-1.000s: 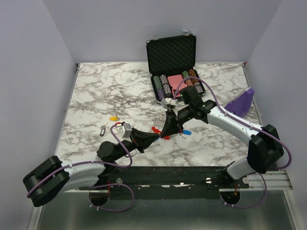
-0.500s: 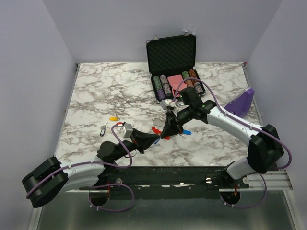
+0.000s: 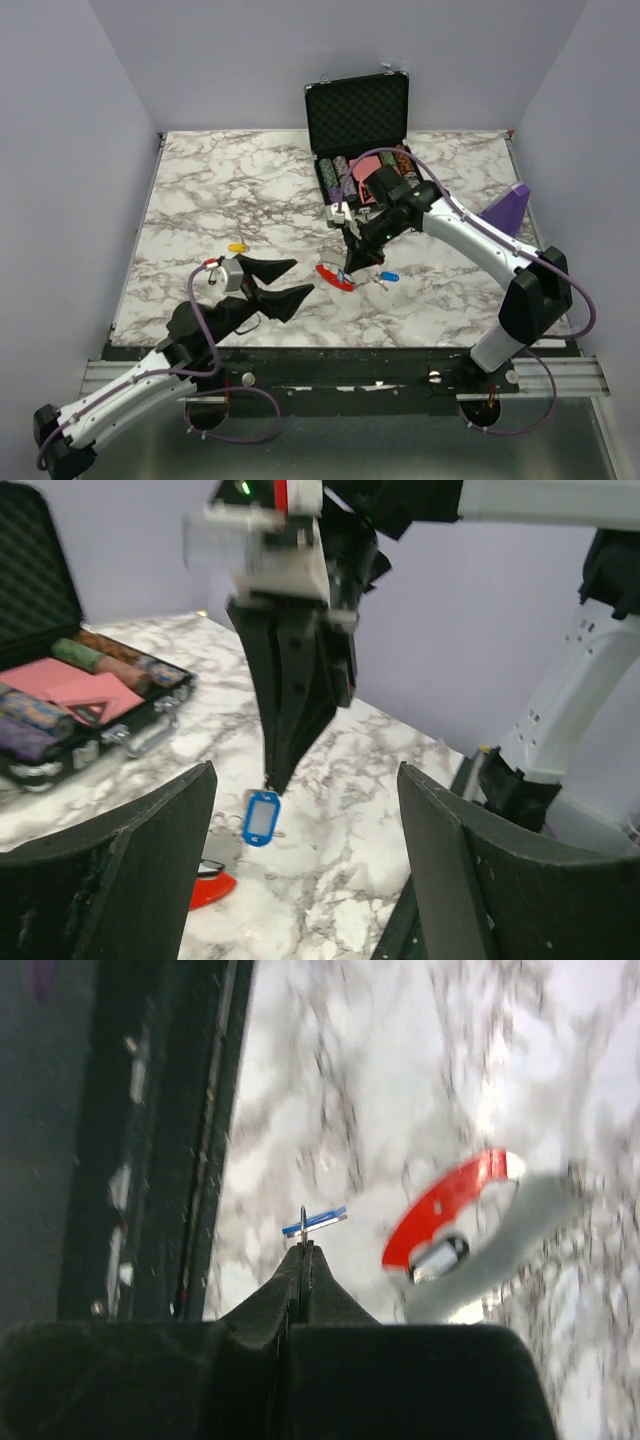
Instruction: Put the keys on the keyring
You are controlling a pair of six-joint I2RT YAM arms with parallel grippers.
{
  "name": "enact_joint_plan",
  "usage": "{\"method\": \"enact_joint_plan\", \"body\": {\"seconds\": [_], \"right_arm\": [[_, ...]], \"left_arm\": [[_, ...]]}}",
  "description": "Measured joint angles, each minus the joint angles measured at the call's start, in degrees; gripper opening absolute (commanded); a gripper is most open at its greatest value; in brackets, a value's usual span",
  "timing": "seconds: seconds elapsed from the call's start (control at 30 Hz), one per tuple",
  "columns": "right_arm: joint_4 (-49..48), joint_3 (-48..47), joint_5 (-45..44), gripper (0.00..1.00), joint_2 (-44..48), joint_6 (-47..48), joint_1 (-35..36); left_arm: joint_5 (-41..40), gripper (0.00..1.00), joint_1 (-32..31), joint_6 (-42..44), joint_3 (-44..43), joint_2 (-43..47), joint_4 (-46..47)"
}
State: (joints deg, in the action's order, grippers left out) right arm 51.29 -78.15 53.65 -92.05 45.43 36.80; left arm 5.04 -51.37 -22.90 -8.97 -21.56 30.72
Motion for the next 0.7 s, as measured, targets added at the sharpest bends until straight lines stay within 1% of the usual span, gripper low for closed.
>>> {"method": "enact_joint_plan", "body": {"seconds": [0.03,0.07,0.13,0.23,0.33,0.43,0.57,0.7], "right_arm": [[3.0,-1.6,-3.3,0.01,-0.9,1.5,0.0],[5.5,-2.4,-6.8,0.01,-1.3,2.6,0.0],[10.0,-2.4,-13.7,0.01,-1.2,4.1,0.0],[15.3,-1.3,-24.1,0.01,-0.2,5.0,0.0],[19.8,1.2,-32.9,0.01,1.3,5.6,0.0],[22.2,3.7,-41.0,0.01,2.8,5.6,-0.2],[23.3,8.7,-51.5,0.02,4.6,5.7,-3.4],[23.5,15.5,-60.7,0.02,4.1,5.6,-6.9]], "left_arm": [[-0.9,0.84,0.0,0.5,-0.9,2.2,-3.0],[-2.3,0.84,0.0,1.1,-2.9,5.5,-7.8],[-4.7,0.85,0.0,2.1,-5.6,10.0,-15.1],[-7.4,0.85,0.0,3.6,-8.9,13.9,-23.2],[-8.7,0.85,0.0,5.6,-11.1,13.9,-28.7],[-9.4,0.85,0.0,8.2,-13.6,11.9,-33.5],[-9.4,0.85,0.0,10.1,-14.9,9.6,-36.5],[-9.3,0.86,0.0,11.0,-14.9,9.6,-37.8]]}}
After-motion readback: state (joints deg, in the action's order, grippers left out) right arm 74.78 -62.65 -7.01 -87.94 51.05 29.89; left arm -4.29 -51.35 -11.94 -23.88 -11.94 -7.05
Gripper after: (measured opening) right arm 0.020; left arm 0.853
